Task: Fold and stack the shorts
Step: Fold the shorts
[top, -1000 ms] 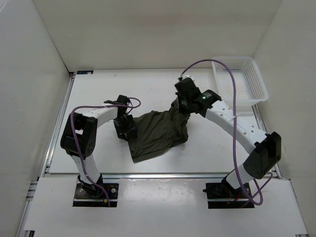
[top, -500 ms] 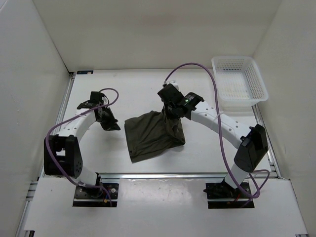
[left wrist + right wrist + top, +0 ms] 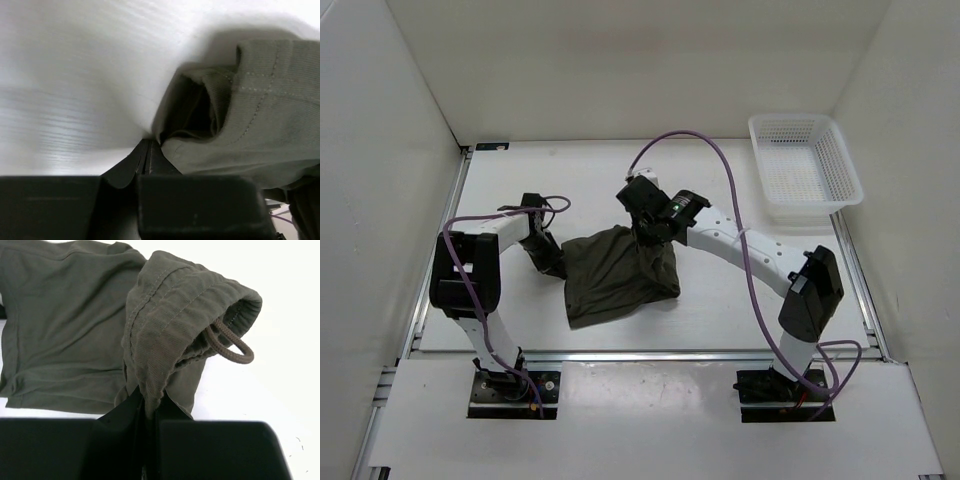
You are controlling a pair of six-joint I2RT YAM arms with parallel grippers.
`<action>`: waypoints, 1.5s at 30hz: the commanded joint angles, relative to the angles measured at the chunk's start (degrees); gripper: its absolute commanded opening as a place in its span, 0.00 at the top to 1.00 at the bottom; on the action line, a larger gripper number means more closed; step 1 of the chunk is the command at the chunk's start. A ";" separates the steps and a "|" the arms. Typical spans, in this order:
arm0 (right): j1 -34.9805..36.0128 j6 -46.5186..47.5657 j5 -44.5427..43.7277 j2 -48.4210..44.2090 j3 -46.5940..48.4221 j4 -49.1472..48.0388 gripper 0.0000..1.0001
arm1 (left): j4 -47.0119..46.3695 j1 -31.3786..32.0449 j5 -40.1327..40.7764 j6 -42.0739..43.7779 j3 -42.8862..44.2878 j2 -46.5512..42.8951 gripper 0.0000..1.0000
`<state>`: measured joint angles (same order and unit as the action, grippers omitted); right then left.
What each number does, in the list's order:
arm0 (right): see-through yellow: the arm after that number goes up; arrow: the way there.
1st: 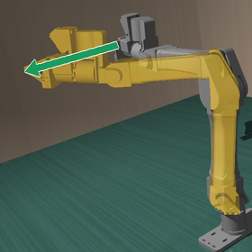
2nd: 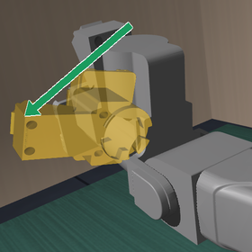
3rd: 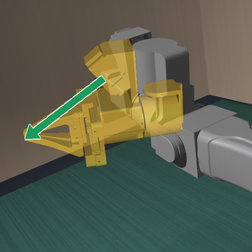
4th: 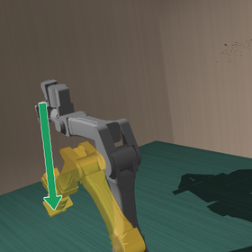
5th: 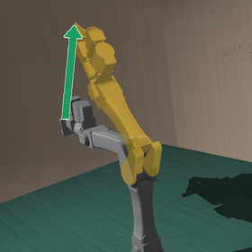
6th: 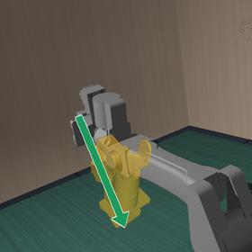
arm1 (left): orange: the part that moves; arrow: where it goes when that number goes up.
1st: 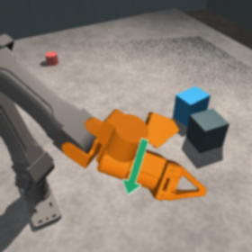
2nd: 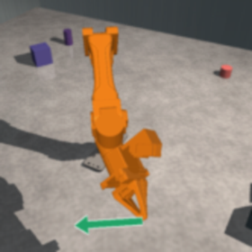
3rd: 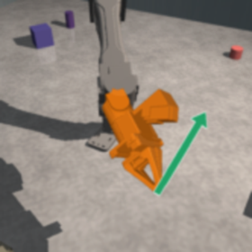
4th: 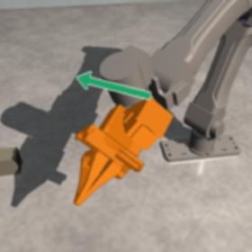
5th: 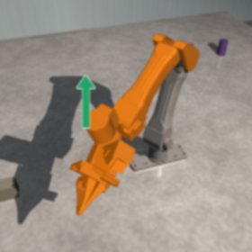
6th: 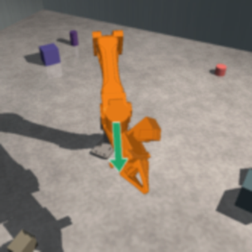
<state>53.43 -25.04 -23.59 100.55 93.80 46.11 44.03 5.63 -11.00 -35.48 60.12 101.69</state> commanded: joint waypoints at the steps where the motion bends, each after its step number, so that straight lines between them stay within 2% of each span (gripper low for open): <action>1: 0.97 0.51 1.00 0.96 3.93 -2.51 1.00 | -2.28 0.79 2.57 -0.37 0.97 1.14 0.90; 7: 3.69 2.27 2.85 6.84 9.02 -3.04 1.00 | -2.28 0.79 3.09 -0.37 0.44 1.14 0.90; 14: 7.12 2.80 7.84 16.85 19.39 -3.57 1.00 | -2.28 0.79 3.09 -0.37 0.44 1.14 0.90; 15: 7.91 2.80 8.99 17.74 20.54 -3.57 0.94 | -2.28 0.79 3.09 -0.37 0.44 1.14 0.90; 16: 7.92 2.80 10.31 18.44 22.63 -3.57 0.81 | -2.28 0.79 3.09 -0.37 0.44 1.14 0.90; 17: 8.79 4.11 11.98 19.06 23.35 -3.57 0.56 | -2.28 0.79 3.09 -0.37 0.44 1.14 0.90; 18: 9.32 4.64 14.08 19.59 23.36 -3.57 0.38 | -2.28 0.79 3.09 -0.37 0.96 1.14 0.90; 20: 9.32 3.86 15.42 16.88 20.66 -5.13 0.23 | -2.28 0.79 3.09 -0.37 0.97 1.14 0.90; 21: 9.32 3.86 15.42 15.22 18.37 -6.11 0.12 | -2.28 0.79 2.57 -0.37 0.97 1.14 0.90; 23: 9.32 2.28 12.19 8.98 11.72 -8.12 0.06 | -2.28 0.79 2.57 -0.37 0.97 1.14 0.90; 25: 9.32 1.75 10.25 1.71 6.51 -10.24 0.06 | -2.28 0.79 2.57 -0.37 1.49 1.14 0.90; 27: 9.32 0.88 7.09 -2.71 1.94 -10.95 0.10 | -2.28 0.79 2.57 0.15 1.49 0.53 0.90; 30: 8.80 -1.24 -0.21 -10.18 -6.24 -11.57 0.41 | -0.80 -0.61 2.57 0.77 2.63 -1.49 0.90; 31: 8.80 -1.24 -0.75 -10.20 -7.83 -11.57 0.60 | 0.69 -1.49 2.57 1.29 3.68 -3.15 0.90; 33: 6.69 -2.46 1.34 -9.68 -9.60 -10.00 0.76 | 2.63 -1.50 3.97 1.30 5.18 -5.35 0.90; 34: 6.69 -2.47 2.23 -9.67 -9.60 -9.98 0.82 | 3.86 -2.02 5.02 1.82 6.23 -7.71 0.90; 35: 6.08 -2.47 2.24 -8.80 -9.60 -9.98 0.85 | 6.39 -2.02 7.29 1.82 8.68 -8.87 0.85; 38: 5.55 -3.70 2.85 -7.22 -9.60 -9.98 0.85 | 10.19 -0.02 11.52 2.34 13.86 -13.08 0.70; 40: 4.15 -4.84 3.64 -6.69 -10.12 -9.98 0.80 | 11.96 1.57 13.29 3.49 15.64 -14.84 0.36; 41: 3.53 -4.85 4.43 -6.69 -10.13 -9.98 0.76 | 11.96 3.41 13.29 4.19 16.17 -15.46 0.25; 42: 2.83 -4.85 5.57 -5.99 -10.82 -9.98 0.69 | 11.96 4.38 11.38 5.33 16.87 -15.99 0.25; 43: 1.34 -4.85 8.10 -5.37 -10.83 -10.68 0.64 | 11.96 5.44 10.49 5.34 16.87 -16.00 0.35; 44: 0.54 -4.85 9.52 -5.37 -11.35 -10.69 0.57 | 11.96 7.80 9.52 6.12 17.40 -15.04 0.50; 45: -0.16 -4.85 10.66 -4.76 -11.36 -11.21 0.47 | 11.96 8.95 8.90 6.13 17.40 -14.33 0.67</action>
<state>55.83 -29.39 -16.71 95.72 82.56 36.60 53.19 10.96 -0.86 -31.66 77.12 86.30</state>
